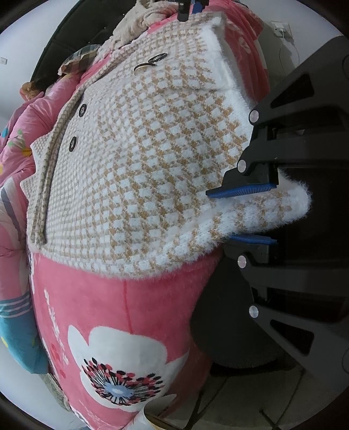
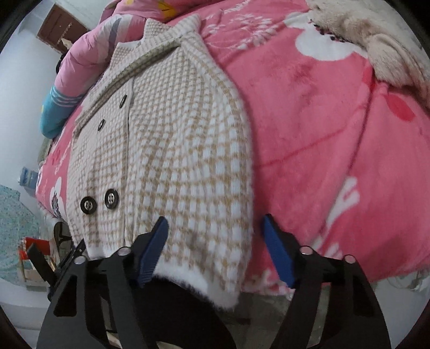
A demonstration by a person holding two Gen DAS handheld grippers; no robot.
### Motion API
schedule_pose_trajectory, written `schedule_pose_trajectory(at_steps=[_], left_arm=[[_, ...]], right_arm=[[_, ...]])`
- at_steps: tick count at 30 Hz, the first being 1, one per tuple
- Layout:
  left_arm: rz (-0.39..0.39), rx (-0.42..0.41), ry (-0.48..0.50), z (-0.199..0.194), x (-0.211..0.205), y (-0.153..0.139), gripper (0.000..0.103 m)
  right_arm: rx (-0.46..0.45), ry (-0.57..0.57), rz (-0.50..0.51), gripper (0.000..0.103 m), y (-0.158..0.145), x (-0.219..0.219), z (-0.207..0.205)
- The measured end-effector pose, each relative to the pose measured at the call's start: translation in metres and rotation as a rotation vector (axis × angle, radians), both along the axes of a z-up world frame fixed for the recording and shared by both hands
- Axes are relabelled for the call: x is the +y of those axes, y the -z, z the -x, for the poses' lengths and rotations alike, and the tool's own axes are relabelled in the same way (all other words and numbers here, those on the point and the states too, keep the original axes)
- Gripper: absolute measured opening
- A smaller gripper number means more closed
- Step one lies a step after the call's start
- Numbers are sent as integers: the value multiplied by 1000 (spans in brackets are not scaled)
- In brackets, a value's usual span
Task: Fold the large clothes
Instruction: 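Lift the hem with the left tool while the right tool grasps the hem beside it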
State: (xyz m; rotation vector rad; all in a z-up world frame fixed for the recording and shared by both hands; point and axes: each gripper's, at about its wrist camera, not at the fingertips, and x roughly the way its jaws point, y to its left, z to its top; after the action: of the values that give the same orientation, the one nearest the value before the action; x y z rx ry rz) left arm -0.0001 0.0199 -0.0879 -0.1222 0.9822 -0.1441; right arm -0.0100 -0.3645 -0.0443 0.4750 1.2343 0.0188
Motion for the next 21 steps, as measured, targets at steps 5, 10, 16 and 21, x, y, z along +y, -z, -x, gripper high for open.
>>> schedule_pose_trajectory(at_steps=[5,10,16,21], left_arm=[[-2,-3,7,2,-1,-1,24],[-8,-16,17,3,-4,-4,24],[-12,-65,46,9,-11,-23,17],[43,-125,50,11,-13,-54,10]], right_arm=[[-1,-39,72,45,-1,10,7],[-6,-70,139,26,-4,16,17],[-56,-102,120,8,-16,14,21],[-155,-129,75,8,-46,14,18]])
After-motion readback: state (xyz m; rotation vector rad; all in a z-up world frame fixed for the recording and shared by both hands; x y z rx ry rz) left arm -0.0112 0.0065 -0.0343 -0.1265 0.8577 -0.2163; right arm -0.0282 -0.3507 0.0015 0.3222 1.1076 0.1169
